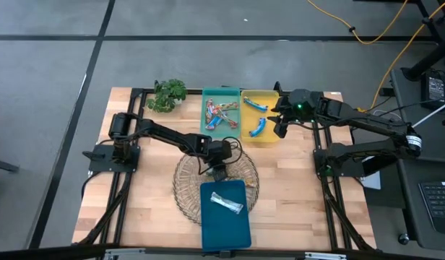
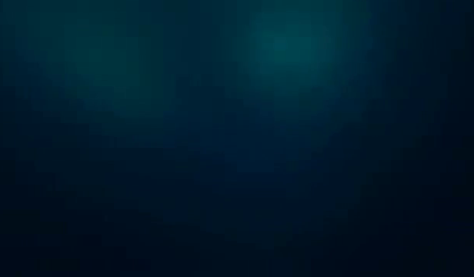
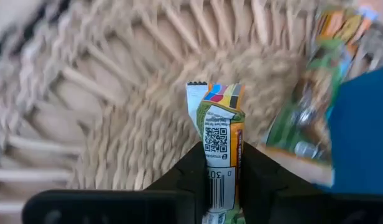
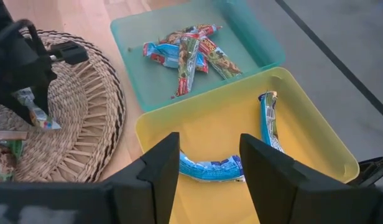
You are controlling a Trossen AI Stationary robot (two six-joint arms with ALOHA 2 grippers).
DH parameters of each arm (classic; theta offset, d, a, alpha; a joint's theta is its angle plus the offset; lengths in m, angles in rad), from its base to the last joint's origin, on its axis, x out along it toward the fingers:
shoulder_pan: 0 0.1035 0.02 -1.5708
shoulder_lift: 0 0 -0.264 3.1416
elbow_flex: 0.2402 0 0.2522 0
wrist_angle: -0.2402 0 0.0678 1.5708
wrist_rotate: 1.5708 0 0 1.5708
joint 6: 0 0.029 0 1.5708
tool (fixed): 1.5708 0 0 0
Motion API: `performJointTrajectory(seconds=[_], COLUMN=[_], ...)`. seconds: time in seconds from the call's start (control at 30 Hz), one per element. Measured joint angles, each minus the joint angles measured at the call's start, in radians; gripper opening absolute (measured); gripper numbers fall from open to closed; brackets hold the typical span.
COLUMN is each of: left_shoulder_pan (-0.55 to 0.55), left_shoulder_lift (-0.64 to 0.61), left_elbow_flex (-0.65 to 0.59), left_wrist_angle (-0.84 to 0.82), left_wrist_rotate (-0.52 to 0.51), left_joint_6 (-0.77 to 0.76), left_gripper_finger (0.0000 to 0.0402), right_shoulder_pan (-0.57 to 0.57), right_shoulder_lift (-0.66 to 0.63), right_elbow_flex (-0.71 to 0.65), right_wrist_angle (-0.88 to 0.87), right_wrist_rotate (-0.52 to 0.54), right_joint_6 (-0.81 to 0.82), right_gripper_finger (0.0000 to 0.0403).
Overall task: Pick and place Granola Bars by type
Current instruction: Put the yellow granola bar into the blue container
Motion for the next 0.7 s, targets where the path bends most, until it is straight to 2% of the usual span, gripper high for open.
performJointTrajectory(seconds=[0.27,0.7], left_shoulder_pan=[0.011,0.014], left_shoulder_lift=[0.0,0.0], left_elbow_flex=[0.125,0.374], left_wrist_angle=[-0.172,-0.417], left_wrist_rotate=[-0.037,-0.196], left_joint_6=[0.097,0.213], left_gripper_finger=[0.0063,0.0059], right_shoulder_pan=[0.0,0.0], right_shoulder_lift=[0.0,0.0], right_elbow_flex=[0.0,0.0], right_wrist_angle=[-0.007,-0.007], right_wrist_rotate=[-0.039,-0.066], right_joint_6=[-0.001,-0.001], right_gripper_finger=[0.0171,0.0171])
